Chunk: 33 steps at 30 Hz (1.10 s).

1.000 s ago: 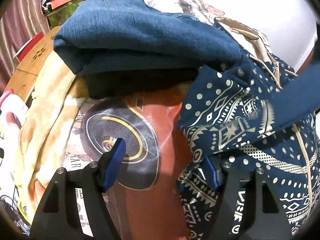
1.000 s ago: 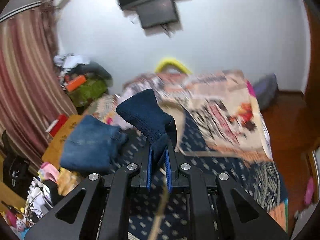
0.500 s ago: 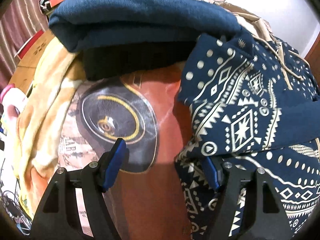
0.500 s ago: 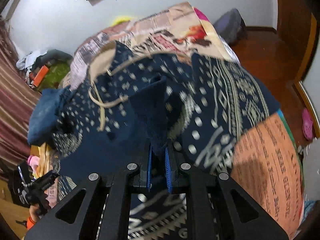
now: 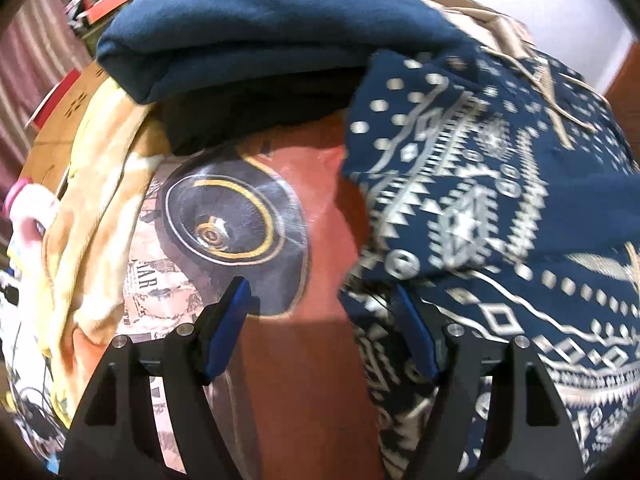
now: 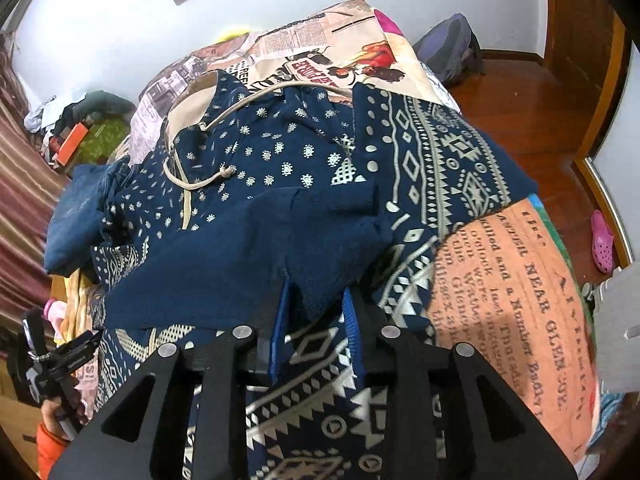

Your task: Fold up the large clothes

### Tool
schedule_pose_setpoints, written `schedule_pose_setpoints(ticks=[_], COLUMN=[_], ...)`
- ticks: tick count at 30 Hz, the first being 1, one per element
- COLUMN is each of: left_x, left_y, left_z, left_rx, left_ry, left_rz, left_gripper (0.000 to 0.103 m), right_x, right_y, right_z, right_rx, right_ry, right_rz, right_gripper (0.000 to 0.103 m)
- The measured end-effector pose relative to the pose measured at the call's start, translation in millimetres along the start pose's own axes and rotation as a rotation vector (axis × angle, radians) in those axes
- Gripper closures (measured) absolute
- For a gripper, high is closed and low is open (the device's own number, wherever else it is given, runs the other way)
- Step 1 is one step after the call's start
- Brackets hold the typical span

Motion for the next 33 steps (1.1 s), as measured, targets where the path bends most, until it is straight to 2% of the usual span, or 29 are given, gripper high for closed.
schedule_pose_setpoints(ticks=[5,7,13,15,20,21,24,28,33], left_x=[-33,-48,-89,-99,-113,-113,-111,-103,-86], left_y=[-8,-17,-63,-80,-109,-116,-129,-141,-145], left_z=[-24,-34,-65,-76,-103,-109,-125,-152,-182], left_rx=[0.089,0.11,0.137,0.14,0.139,0.14,0.154,0.181,0.22], left_ry=[0.031,0.041,0.073,0.08,0.122,0.13,0.135,0.158,0.183], left_rz=[-0.05,-0.085,-0.206,-0.243,-0.293,-0.295,-0.3,-0.3,-0.277], left_gripper=[0.032,0.031,0.031,0.031,0.031,0.031,0.031,0.031,0.031], right_x=[-18,-31,-68,-79,-93,-90,-69,-32,1], right_y=[-6,-13,-36,-43,-57,-59,-59,-51,-46], right_z=[-6,-10,-27,-34,-56,-65,-93,-131,-154], right_rx=[0.004,0.014,0.032,0.033,0.052,0.064,0.151,0.315,0.423], right_ry=[0.003,-0.009,0.003,0.016,0.07,0.079,0.066,-0.002,-0.047], right_rz=[-0.012,-0.044,-0.132,-0.163,-0.249,-0.251,-0.199,-0.099,-0.038], right_gripper=[0.078,0.078,0.077,0.071,0.044,0.043,0.042,0.042,0.042])
Point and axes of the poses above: each gripper's, at about its wrist camera, not at the fingertips, and x roughly the way its jaws point, z to its left, y to its underside, the point moved 10 cm from there along x, roughly the way its jaws point
